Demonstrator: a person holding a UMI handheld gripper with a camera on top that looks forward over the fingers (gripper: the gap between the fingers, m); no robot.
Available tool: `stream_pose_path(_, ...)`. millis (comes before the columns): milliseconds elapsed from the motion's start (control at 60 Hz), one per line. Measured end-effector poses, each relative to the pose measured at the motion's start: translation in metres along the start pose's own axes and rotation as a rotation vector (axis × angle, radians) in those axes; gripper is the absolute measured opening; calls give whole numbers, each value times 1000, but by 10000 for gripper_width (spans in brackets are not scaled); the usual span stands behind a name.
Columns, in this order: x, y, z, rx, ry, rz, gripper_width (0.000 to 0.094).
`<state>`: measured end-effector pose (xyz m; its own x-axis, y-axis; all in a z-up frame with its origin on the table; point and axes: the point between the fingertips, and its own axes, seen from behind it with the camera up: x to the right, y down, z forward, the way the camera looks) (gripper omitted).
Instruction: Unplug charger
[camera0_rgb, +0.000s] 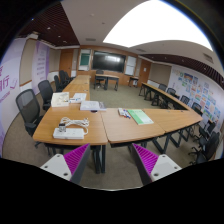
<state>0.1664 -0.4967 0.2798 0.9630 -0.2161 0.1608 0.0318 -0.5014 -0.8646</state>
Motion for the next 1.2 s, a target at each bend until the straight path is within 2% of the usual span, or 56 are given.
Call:
stream_pose_path(133, 0, 17, 0, -32, 15, -1, 852)
stream_pose_path(333, -13, 74, 17, -113, 36, -9, 852)
stream_pose_path(467, -54, 116, 35, -181, -5, -5, 857)
stream_pose_path(567, -103, 134, 62, -198, -59, 6, 855)
stream_pose_path(667, -162, 126, 104, -166, -114, 12, 855)
stream_pose_path(917, -289, 61, 237, -69, -217, 54, 857)
stream_pose_path(1100, -332, 28, 313, -32, -228, 31, 851)
stream_pose_path(1200, -347, 26, 342, -43, -234, -3, 782)
